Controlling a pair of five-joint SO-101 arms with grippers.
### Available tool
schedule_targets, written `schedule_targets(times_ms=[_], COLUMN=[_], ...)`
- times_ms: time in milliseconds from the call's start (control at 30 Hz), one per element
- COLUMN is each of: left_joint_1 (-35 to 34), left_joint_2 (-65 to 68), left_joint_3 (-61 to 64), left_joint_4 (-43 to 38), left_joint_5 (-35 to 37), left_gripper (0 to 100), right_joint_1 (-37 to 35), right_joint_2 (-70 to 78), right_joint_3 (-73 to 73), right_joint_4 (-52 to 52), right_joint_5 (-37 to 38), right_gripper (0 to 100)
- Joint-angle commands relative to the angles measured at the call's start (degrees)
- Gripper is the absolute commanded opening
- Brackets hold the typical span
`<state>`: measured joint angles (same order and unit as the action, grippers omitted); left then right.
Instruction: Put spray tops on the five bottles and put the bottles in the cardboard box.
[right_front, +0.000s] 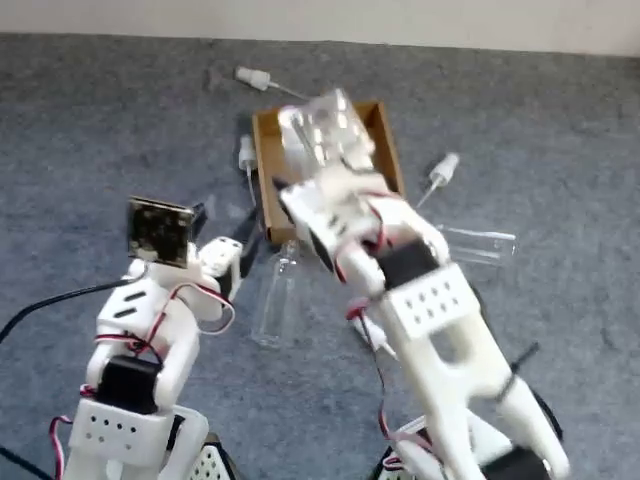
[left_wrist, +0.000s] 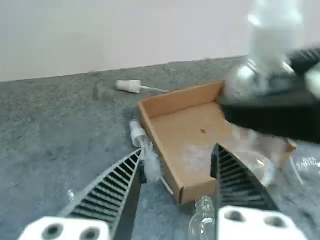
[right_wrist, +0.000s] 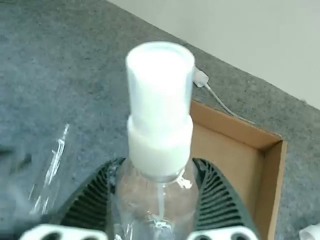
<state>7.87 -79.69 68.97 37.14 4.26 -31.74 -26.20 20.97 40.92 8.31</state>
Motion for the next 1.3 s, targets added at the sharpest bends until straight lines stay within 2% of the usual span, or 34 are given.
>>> schedule_targets(times_ms=[0, 200, 300, 467, 667, 833, 1033, 1133, 1267], left_joint_1=[4.0, 4.4, 4.3, 1.0, -2.2, -2.0, -3.9, -7.7, -8.7], left_joint_2=[-0.7, -0.7, 0.5, 12.6, 24.8, 22.9, 19.4, 19.3, 19.4], left_joint_3=[0.8, 1.1, 1.5, -1.4, -7.3, -5.9, -4.1, -4.2, -3.1], left_joint_4=[-2.8, -3.3, -5.5, -11.4, -11.9, -11.8, -11.8, -12.0, -14.4], left_joint_5=[-2.9, -3.1, -5.5, -5.9, -4.1, -4.1, -3.9, -3.9, -3.8], left_gripper=[20, 23, 22, 21, 22, 21, 21, 14, 6], right_joint_1=[0.1, -2.2, -3.4, -4.8, -4.5, 1.2, 6.4, 6.5, 6.5], right_joint_2=[7.2, 15.3, 15.5, 15.3, 13.0, 16.0, 28.3, 36.7, 49.0], right_joint_3=[-15.6, -29.1, -32.2, -33.2, -32.9, -32.7, -35.6, -40.9, -53.0], right_joint_4=[4.3, 11.3, 15.5, 22.5, 22.8, 15.5, 5.2, 1.9, 0.5], right_joint_5=[-1.5, -3.3, -4.4, -4.6, -4.3, -4.3, -4.2, -4.2, -4.6], right_gripper=[0.3, 0.3, 0.3, 0.3, 0.3, 0.3, 0.3, 0.3, 0.3])
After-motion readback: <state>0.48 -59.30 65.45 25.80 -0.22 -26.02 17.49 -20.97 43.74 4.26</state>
